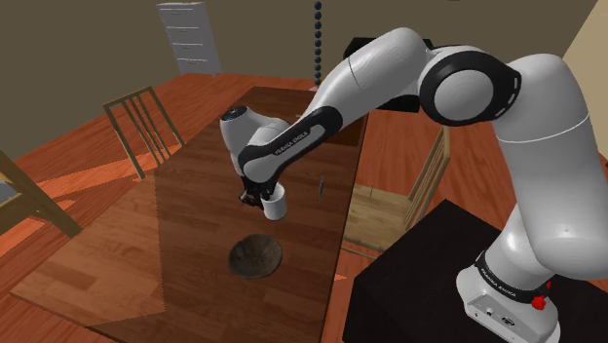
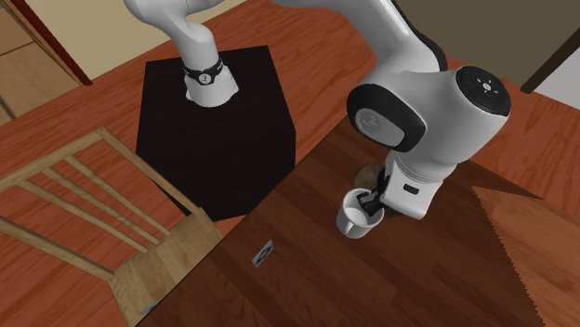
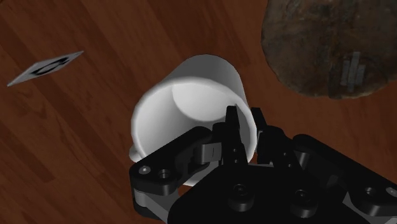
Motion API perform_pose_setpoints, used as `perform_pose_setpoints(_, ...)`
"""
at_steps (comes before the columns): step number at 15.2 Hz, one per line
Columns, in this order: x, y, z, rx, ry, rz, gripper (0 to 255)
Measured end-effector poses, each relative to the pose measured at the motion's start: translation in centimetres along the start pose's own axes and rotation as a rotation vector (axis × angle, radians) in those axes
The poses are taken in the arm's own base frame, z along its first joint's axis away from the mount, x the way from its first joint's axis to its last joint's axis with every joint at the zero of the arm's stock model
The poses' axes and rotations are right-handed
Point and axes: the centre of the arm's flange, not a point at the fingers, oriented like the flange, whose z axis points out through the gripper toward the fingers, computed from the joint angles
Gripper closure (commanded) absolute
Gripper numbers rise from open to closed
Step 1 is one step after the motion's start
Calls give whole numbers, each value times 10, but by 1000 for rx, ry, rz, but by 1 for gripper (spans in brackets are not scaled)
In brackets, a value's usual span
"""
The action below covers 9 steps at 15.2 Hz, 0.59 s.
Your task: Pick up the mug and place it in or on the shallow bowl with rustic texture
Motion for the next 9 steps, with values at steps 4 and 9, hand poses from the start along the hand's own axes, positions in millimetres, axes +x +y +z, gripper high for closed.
perform_pose_setpoints(4,-2,2,-19,0,0,0,255)
perform_pose_setpoints(9,-4,-2,-41,0,0,0,255)
